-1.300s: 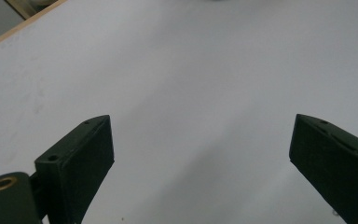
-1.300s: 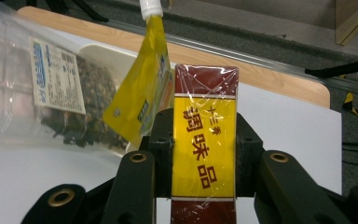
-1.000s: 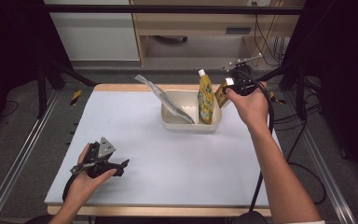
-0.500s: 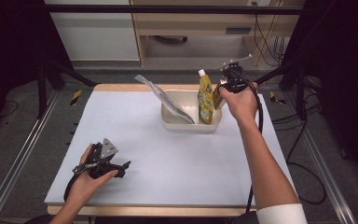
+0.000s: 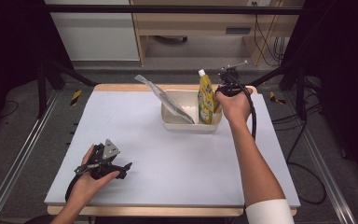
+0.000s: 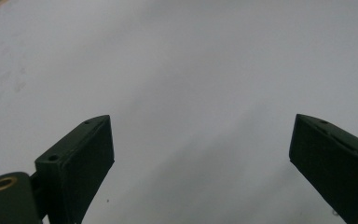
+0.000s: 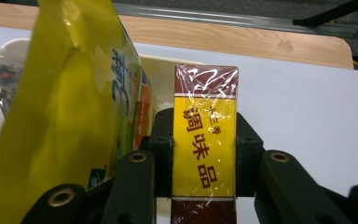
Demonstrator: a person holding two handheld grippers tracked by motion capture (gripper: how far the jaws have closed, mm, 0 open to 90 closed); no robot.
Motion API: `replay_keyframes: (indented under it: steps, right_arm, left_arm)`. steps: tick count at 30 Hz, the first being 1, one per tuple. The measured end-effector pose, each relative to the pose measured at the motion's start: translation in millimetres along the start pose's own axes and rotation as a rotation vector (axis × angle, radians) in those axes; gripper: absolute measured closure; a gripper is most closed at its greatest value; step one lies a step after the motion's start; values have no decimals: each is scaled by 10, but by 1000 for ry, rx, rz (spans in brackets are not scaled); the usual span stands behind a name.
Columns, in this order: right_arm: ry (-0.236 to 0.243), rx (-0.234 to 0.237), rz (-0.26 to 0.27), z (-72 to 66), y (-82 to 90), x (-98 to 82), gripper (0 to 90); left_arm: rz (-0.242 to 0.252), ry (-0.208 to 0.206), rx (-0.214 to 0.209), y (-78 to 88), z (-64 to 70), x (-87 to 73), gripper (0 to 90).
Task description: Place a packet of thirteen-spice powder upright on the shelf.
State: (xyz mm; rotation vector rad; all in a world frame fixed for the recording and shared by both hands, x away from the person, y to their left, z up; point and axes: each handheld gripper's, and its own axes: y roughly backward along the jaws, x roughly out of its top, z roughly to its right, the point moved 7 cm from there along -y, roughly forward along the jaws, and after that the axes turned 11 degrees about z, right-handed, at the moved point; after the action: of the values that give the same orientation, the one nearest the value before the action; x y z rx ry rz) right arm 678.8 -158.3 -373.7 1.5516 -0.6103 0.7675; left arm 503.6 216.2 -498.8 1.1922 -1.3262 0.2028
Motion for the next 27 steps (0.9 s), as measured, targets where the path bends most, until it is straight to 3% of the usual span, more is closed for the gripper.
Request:
replay_keyframes:
  steps: [20, 27]
  right_arm:
    - [-20, -18, -46, -15, -257, -214, 671]
    - [-9, -4, -44, -22, -312, -282, 641]
  left_arm:
    - [-23, -41, -19, -29, 53, -4, 67]
    - [-19, -53, -7, -21, 26, 10, 70]
